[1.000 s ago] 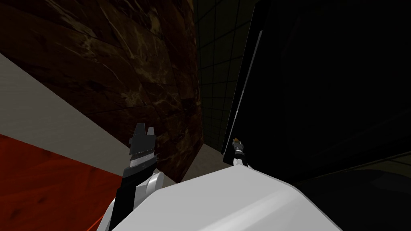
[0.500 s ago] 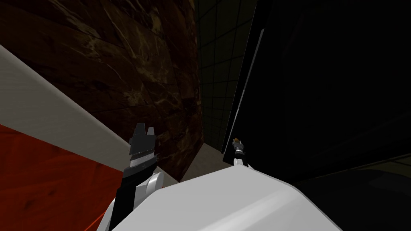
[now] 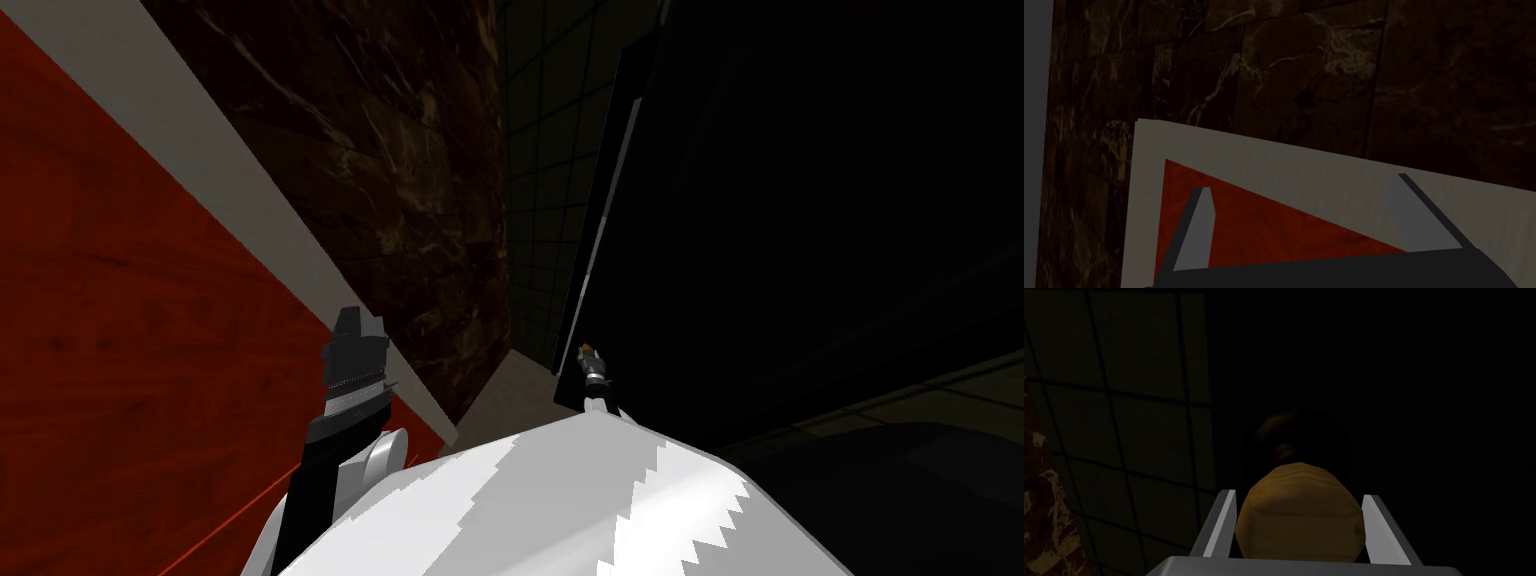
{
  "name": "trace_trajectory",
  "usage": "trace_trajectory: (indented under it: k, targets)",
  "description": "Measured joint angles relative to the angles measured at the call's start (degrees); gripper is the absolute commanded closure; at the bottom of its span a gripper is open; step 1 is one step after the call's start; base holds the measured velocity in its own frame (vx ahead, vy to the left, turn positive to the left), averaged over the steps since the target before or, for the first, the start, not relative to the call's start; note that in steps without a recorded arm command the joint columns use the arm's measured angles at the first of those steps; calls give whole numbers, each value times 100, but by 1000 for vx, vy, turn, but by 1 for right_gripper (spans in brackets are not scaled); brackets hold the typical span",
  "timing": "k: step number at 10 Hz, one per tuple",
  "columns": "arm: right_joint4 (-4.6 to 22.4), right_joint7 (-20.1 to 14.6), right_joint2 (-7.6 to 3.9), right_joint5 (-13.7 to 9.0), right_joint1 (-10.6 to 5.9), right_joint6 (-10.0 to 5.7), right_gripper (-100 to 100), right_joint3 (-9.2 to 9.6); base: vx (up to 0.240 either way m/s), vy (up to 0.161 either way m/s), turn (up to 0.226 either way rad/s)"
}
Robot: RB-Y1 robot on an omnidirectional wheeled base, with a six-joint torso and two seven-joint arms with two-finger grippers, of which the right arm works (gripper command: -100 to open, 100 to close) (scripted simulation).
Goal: Pull the door open
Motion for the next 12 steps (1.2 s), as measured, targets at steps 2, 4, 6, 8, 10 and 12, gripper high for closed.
trace_trajectory:
  k: [2,4,6,8,10,12]
  targets:
    - [-76,-182,-41,88,63,68,100,176,-261,-44,136]
    - [-64,-301,-68,143,73,72,100,282,-146,15,56]
    - [-121,-382,-121,189,98,62,100,363,-226,-25,87]
    - [-219,-497,-168,266,164,69,100,502,-282,-27,125]
    - [-161,-667,-242,369,152,25,100,689,-281,-18,99]
    - [-217,-745,-256,424,216,41,100,788,-163,-1,65]
